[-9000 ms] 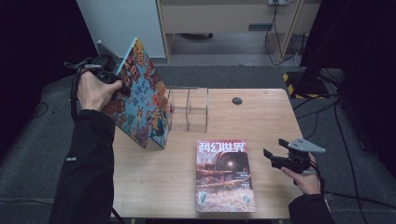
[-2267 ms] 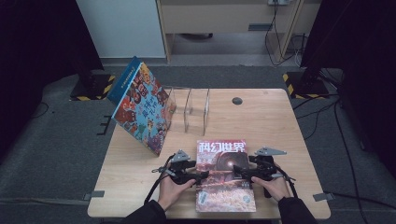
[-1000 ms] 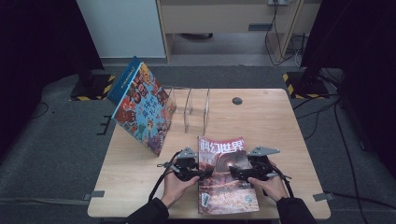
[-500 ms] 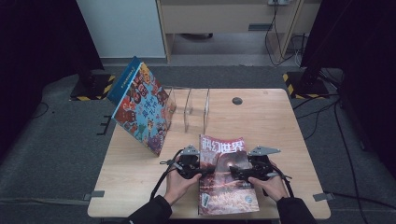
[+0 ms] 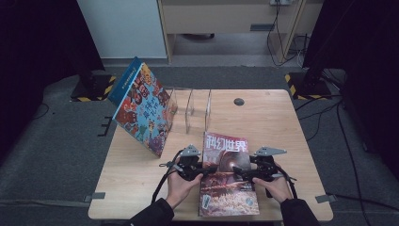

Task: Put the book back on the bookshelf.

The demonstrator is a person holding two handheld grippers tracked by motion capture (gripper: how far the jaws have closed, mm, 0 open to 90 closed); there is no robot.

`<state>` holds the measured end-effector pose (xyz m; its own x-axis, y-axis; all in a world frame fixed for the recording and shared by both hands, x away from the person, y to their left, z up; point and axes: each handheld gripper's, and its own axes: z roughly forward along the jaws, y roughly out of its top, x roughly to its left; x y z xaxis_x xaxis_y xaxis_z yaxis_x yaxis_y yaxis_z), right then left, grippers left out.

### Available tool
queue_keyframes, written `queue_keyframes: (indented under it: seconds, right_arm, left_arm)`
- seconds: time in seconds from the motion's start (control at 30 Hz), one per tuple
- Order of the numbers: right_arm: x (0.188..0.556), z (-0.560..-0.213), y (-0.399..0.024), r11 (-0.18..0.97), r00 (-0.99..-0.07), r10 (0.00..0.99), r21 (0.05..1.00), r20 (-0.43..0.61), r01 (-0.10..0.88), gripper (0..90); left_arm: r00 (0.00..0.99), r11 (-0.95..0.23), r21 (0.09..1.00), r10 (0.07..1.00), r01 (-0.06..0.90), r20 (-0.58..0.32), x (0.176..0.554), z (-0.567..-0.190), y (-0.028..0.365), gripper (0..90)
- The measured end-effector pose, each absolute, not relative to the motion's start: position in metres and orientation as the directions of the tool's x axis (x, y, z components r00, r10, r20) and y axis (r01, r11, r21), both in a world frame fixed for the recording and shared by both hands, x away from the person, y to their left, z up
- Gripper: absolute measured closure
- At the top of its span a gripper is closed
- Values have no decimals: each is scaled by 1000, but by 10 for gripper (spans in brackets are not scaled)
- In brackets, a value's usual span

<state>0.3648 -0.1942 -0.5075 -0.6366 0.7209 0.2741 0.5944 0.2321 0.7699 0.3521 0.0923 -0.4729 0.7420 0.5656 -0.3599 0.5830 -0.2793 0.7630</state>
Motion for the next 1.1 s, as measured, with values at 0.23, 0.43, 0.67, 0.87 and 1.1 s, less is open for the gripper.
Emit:
queue_keyframes:
  seconds: [0.23, 0.43, 0.67, 0.87, 1.1]
  right_arm:
    - [364, -505, -196, 221, -649, 714, 796, 262, 564, 142]
    - [363, -502, -197, 207, -649, 719, 815, 248, 541, 143]
    - [362, -497, -200, 179, -654, 711, 833, 259, 524, 141]
    - [360, -492, -205, 143, -658, 704, 855, 267, 499, 140]
    - [360, -486, -216, 76, -639, 714, 876, 286, 476, 140]
  left_arm:
    - [751, -261, 782, 556, 566, -358, 350, -460, 95, 770]
    - [754, -256, 787, 549, 561, -359, 349, -452, 97, 797]
    - [756, -228, 794, 529, 563, -385, 349, -443, 104, 833]
    - [766, -199, 810, 507, 551, -396, 347, -430, 109, 835]
    - [776, -144, 847, 500, 512, -383, 343, -407, 124, 836]
